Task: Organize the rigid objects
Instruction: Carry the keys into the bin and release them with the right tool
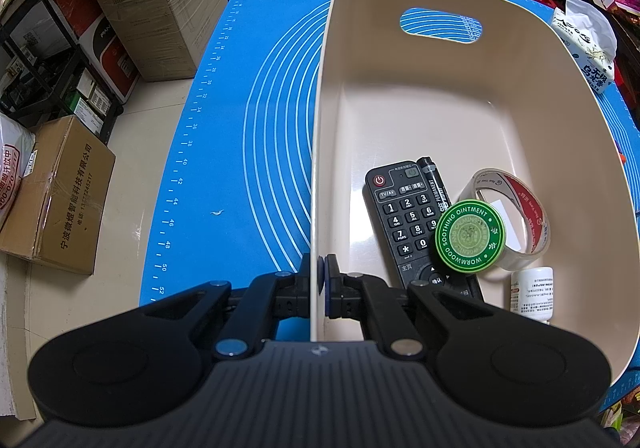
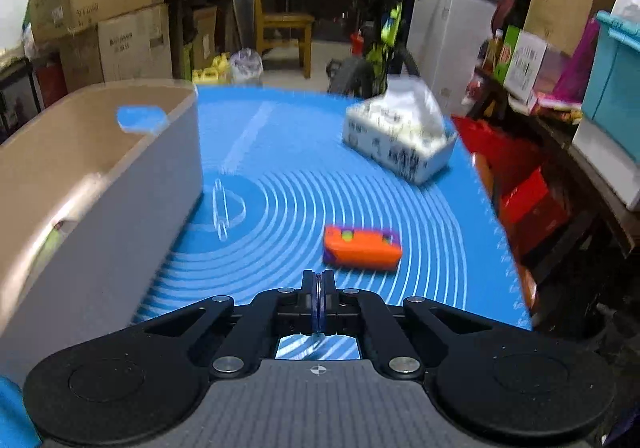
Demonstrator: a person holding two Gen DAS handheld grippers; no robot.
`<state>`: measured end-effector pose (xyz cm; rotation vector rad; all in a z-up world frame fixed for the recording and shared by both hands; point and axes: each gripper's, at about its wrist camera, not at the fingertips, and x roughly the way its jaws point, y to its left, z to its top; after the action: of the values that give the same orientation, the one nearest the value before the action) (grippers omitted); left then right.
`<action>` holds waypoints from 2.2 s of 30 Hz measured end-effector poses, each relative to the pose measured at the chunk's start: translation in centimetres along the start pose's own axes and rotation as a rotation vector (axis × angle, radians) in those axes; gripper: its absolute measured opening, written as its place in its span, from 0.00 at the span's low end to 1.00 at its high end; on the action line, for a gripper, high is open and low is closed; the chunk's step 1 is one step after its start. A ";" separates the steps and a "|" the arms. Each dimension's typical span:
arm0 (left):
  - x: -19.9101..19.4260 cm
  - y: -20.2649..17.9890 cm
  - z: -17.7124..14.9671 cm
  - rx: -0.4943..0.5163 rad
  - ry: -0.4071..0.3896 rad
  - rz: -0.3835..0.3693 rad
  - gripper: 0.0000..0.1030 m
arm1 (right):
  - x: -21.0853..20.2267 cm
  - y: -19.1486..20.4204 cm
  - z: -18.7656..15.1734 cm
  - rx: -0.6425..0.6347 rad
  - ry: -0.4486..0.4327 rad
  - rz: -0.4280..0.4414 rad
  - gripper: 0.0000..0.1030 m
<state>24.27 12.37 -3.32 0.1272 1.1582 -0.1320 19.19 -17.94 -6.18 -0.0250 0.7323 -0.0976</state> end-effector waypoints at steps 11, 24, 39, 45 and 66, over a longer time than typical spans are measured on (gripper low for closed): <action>0.0 0.0 0.0 0.001 0.000 0.001 0.06 | -6.2 3.9 6.0 -0.051 -0.227 0.121 0.13; 0.0 -0.1 -0.1 0.004 -0.001 0.002 0.05 | -4.0 14.1 8.7 -0.228 -0.194 0.365 0.13; 0.0 -0.2 0.0 0.005 0.000 0.003 0.05 | 1.7 18.5 5.6 -0.331 0.091 0.362 0.16; 0.0 -0.2 0.0 0.006 -0.001 0.004 0.05 | 0.3 16.9 5.9 -0.310 0.013 0.370 0.61; 0.1 -0.2 0.0 0.003 -0.001 0.001 0.05 | 5.6 0.0 4.6 -0.118 0.035 -0.059 0.82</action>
<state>24.29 12.21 -3.39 0.1302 1.1568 -0.1328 26.38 -18.52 -6.51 -0.1575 0.7721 -0.1110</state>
